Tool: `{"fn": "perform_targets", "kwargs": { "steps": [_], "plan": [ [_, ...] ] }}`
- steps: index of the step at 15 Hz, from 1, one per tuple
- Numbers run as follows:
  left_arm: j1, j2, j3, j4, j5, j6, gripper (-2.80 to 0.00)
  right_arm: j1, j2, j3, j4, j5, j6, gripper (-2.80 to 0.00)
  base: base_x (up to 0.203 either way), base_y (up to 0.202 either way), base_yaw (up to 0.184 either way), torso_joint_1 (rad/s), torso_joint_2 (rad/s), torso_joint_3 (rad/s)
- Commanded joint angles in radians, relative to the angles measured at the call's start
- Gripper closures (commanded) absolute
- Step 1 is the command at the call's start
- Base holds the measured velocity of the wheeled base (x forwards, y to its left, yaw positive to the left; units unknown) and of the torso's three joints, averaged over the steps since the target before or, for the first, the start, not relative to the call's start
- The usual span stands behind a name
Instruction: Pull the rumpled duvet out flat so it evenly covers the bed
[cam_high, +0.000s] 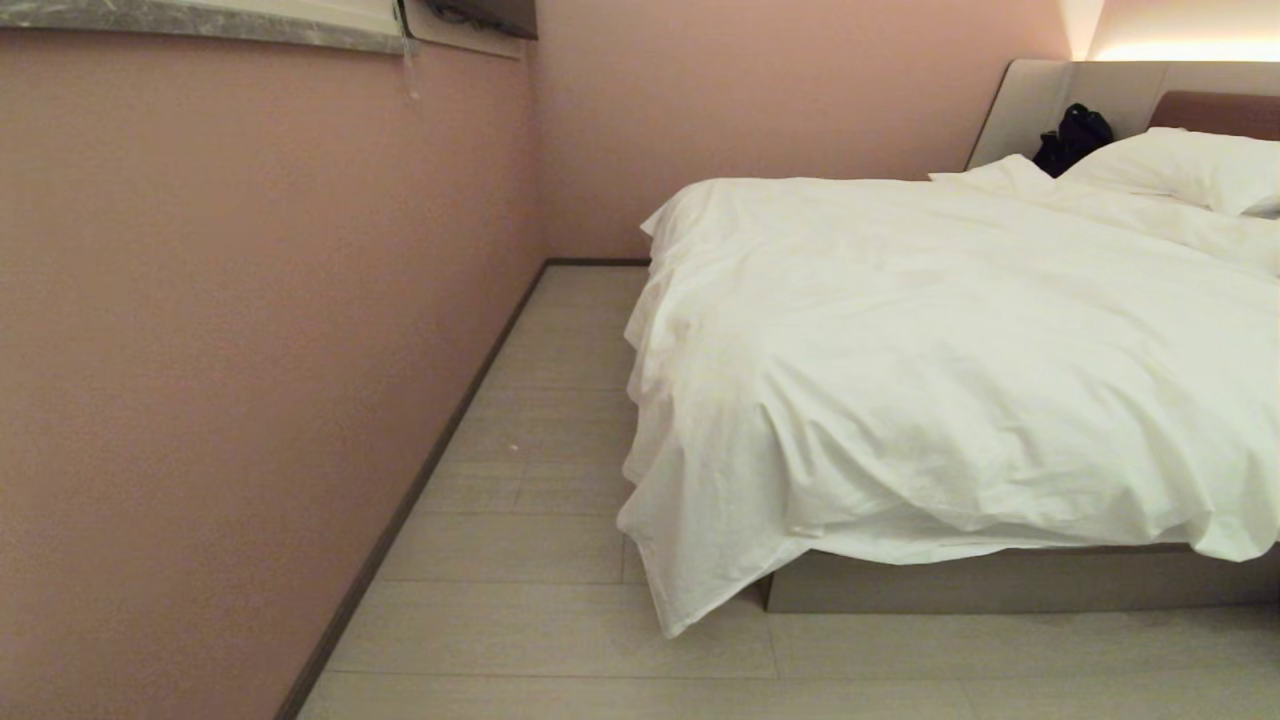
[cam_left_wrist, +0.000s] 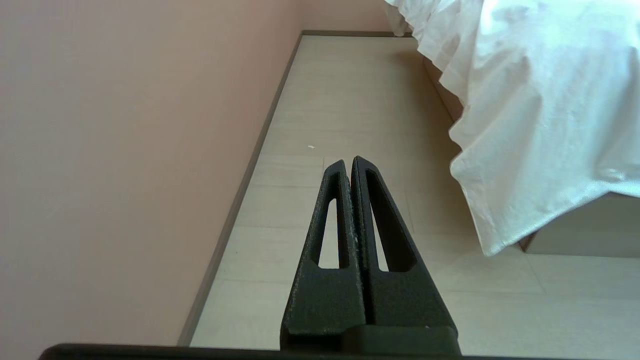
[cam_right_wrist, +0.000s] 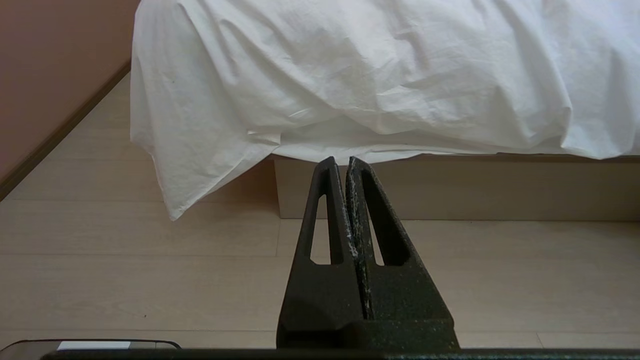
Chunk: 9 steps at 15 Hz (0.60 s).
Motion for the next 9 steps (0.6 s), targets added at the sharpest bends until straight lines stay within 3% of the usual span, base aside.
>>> {"fn": "perform_targets", "kwargs": {
  "steps": [1,9],
  "plan": [
    [0.000,0.000,0.000,-0.001,0.000,-0.002,0.00,0.000,0.000,0.000,0.000,0.001,0.000,0.00,-0.084,0.000,0.003,-0.007,0.00,0.000],
    [0.000,0.000,0.000,-0.001,0.000,-0.002,0.00,0.000,0.000,0.000,0.000,0.001,0.000,0.00,0.000,0.000,0.000,0.000,0.00,0.000]
  ]
}}
